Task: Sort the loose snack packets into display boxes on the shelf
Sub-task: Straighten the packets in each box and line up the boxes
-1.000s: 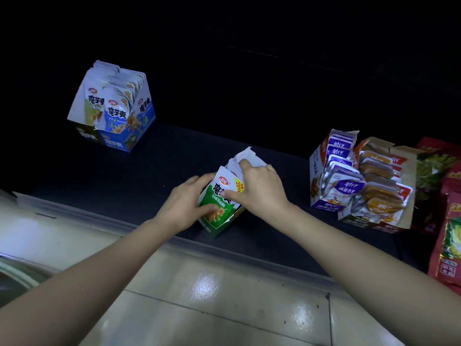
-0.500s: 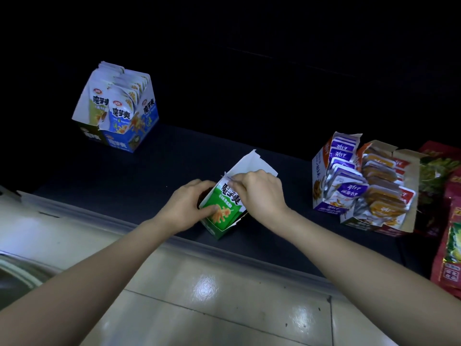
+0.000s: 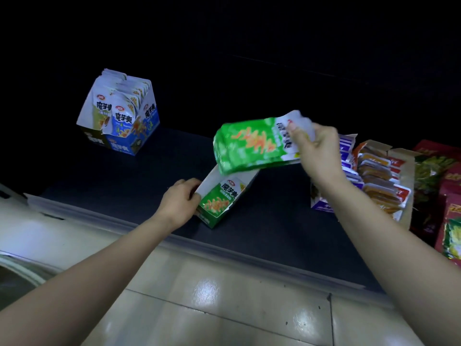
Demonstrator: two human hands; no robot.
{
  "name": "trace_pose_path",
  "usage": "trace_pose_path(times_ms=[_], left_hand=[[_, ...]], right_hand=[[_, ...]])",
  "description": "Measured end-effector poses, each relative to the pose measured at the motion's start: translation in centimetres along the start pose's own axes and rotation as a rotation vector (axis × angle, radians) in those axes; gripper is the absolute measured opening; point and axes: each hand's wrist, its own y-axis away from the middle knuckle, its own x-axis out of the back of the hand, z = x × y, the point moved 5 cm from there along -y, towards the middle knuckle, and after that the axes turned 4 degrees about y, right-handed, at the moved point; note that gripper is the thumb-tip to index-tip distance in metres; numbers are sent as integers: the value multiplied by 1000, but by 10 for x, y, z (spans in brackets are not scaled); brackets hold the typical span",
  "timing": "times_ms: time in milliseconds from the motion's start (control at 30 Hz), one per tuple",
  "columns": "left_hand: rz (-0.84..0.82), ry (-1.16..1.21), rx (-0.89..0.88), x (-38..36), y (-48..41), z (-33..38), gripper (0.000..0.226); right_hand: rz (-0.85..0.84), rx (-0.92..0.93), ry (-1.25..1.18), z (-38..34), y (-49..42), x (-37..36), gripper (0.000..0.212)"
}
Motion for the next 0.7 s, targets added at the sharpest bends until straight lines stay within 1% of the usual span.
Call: trace_pose_path(times_ms=[67, 100, 167, 200, 233, 300, 333, 367, 400, 467, 533, 567, 600, 633, 700], left_hand=[[-29, 23, 11, -6, 4, 7, 29], [-55, 40, 13, -10, 6, 11, 28], [-89, -3, 3, -15, 10, 20, 30], [-61, -56, -31, -14, 13, 25, 33], [12, -106, -101, -10, 15, 33, 36], [178, -195, -362, -1, 21, 58, 34], [208, -238, -500, 0, 23, 71, 31], [194, -278, -606, -2, 23, 82, 29], [149, -332, -667, -8, 22, 88, 33], [16, -503, -688, -27, 18, 87, 50], [-121, -707, -632, -45, 18, 77, 65], [-162, -763, -598, -51, 21, 72, 70], [-164, -754, -573, -55, 22, 71, 71], [-131, -685, -555, -56, 23, 74, 70], [16, -424, -501, -45, 20, 88, 63]], right_hand=[[105, -116, -179, 4, -2, 18, 28], [143, -205, -276, 10, -1, 24, 21], [167, -441, -451, 28, 7, 28, 14], [162, -550, -533, 40, 12, 27, 15], [144, -641, -613, 50, 17, 26, 15], [102, -766, -745, 67, 24, 23, 19], [90, -805, -790, 73, 27, 23, 23], [95, -836, -828, 79, 29, 24, 26], [101, -857, -852, 85, 33, 24, 28], [106, -893, -878, 97, 41, 23, 24], [121, -936, -881, 112, 46, 23, 18], [140, -950, -878, 118, 47, 23, 19], [142, -942, -866, 120, 47, 25, 17], [135, -921, -864, 120, 45, 26, 15], [91, -852, -834, 113, 38, 28, 15]])
